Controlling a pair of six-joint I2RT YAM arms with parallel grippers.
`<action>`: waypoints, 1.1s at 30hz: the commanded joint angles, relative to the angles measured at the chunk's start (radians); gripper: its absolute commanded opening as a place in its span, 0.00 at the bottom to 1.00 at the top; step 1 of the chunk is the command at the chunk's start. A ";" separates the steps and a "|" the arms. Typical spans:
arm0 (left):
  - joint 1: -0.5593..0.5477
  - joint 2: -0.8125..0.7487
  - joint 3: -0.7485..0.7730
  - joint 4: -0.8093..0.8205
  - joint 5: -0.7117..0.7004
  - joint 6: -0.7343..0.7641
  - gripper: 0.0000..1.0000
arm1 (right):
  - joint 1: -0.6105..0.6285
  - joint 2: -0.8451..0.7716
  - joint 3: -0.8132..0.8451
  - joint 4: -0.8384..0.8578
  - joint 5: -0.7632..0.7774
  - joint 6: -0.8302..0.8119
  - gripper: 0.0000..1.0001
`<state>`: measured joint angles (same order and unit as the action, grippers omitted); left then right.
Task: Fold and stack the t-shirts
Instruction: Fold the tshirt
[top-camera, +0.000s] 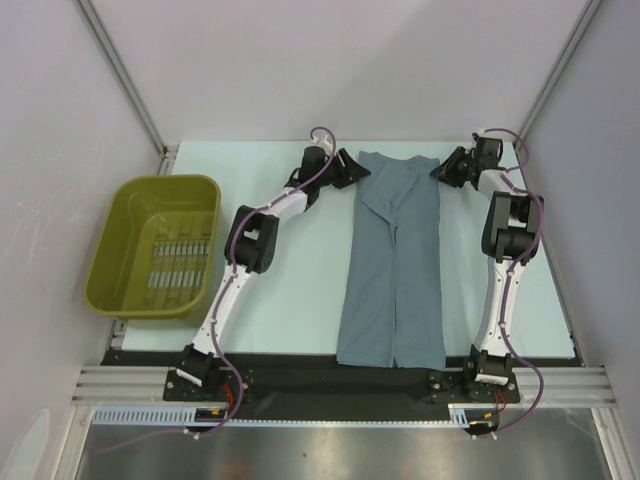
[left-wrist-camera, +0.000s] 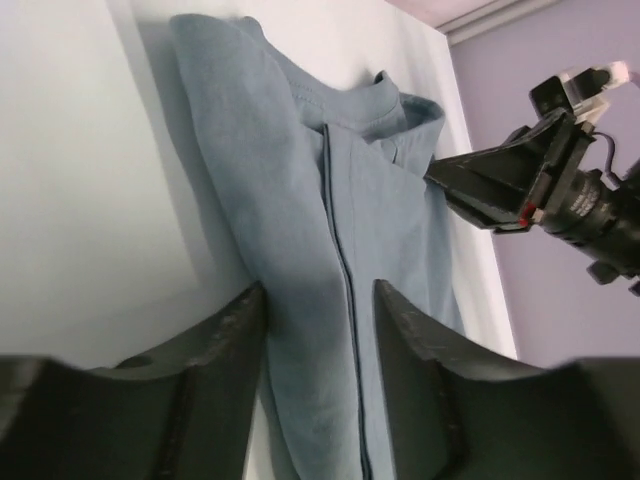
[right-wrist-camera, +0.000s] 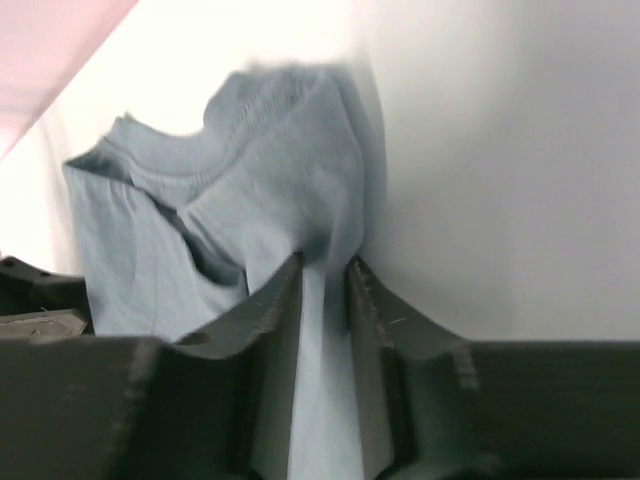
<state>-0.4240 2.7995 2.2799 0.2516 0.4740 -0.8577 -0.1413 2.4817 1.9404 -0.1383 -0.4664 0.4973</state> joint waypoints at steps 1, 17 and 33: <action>0.010 0.038 0.061 0.122 0.008 -0.147 0.49 | 0.020 0.055 0.081 -0.012 -0.014 0.029 0.26; 0.119 0.098 0.196 0.195 -0.110 -0.199 0.00 | 0.078 0.195 0.279 0.187 0.029 0.225 0.00; 0.128 -0.387 -0.158 -0.303 -0.133 0.216 0.78 | 0.031 -0.042 0.261 -0.415 0.113 -0.023 0.74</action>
<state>-0.2977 2.7152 2.2211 0.1646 0.3679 -0.8577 -0.0750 2.6286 2.2524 -0.2283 -0.4294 0.6281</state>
